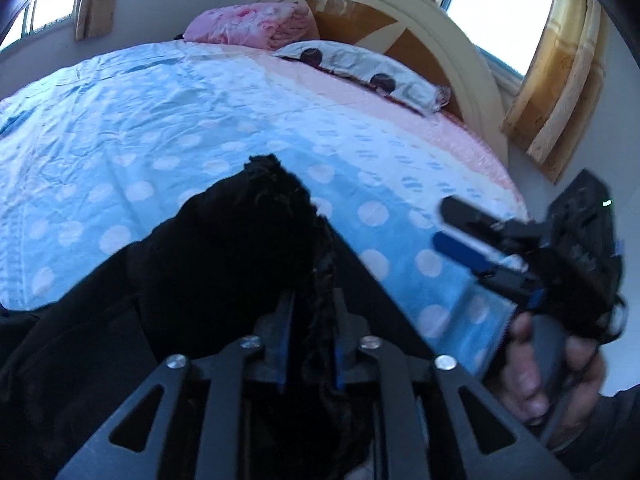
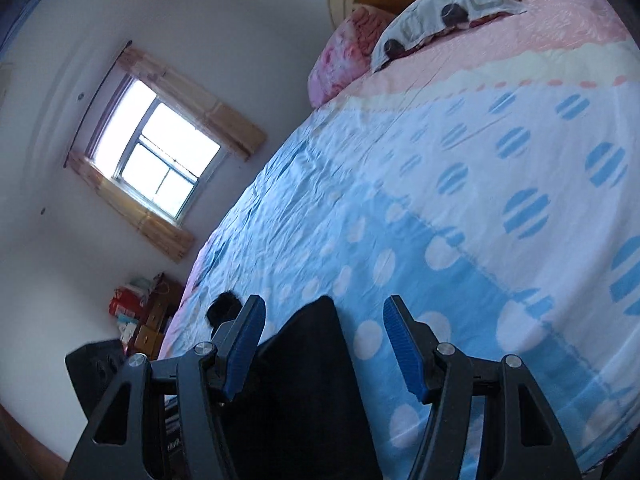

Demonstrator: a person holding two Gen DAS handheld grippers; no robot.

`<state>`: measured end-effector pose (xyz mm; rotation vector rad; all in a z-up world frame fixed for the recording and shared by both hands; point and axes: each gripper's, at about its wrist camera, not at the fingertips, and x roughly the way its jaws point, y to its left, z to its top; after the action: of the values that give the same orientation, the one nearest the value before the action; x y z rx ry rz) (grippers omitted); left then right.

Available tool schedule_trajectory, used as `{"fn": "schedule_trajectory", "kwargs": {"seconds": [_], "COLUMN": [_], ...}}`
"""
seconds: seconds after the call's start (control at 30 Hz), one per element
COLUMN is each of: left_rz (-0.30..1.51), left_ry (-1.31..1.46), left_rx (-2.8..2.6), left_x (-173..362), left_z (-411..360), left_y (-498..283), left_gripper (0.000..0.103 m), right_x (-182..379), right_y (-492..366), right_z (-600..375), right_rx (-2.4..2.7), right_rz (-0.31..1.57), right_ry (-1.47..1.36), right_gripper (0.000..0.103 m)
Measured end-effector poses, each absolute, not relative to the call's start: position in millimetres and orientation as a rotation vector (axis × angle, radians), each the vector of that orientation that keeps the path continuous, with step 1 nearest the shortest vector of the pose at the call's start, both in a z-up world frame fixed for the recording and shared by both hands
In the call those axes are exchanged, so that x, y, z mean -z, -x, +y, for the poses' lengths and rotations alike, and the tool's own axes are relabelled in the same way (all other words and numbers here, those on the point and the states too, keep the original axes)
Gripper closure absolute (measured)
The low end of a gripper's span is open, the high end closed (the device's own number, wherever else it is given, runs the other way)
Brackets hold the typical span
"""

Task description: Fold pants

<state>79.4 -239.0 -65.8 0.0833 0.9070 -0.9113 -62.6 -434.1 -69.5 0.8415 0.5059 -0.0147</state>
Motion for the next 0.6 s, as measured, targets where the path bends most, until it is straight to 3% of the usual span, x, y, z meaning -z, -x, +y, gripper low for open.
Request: {"fn": "schedule_trajectory", "kwargs": {"seconds": [0.1,0.13,0.17,0.23,0.3,0.57,0.6], "left_rz": [0.827,0.788,0.751,0.677,0.642,0.773,0.779], "left_ry": [-0.085,-0.090,-0.101,-0.162,-0.216,-0.089,-0.061], "left_rx": [0.957,0.958,0.943,0.848,0.745,0.551,0.550], "left_x": [44,36,29,22,24,75,78], "left_z": [-228,-218,-209,-187,-165,-90,-85], "left_y": [-61,-53,-47,-37,-32,-39,-38], "left_gripper": [0.064,0.053,0.035,0.025,0.025,0.025,0.025], "right_x": [69,66,62,58,58,74,78], "right_y": [60,60,60,59,52,25,22], "right_z": [-427,-425,-421,-411,-396,-339,-333], "right_rx": [-0.015,-0.020,-0.030,-0.052,-0.086,-0.222,-0.212], "right_rz": [0.505,0.496,0.492,0.499,0.533,0.738,0.771], "right_ry": [-0.820,-0.805,-0.777,-0.736,-0.687,-0.535,-0.503], "right_gripper": [0.040,0.040,0.040,0.037,0.028,0.028,0.040]}}
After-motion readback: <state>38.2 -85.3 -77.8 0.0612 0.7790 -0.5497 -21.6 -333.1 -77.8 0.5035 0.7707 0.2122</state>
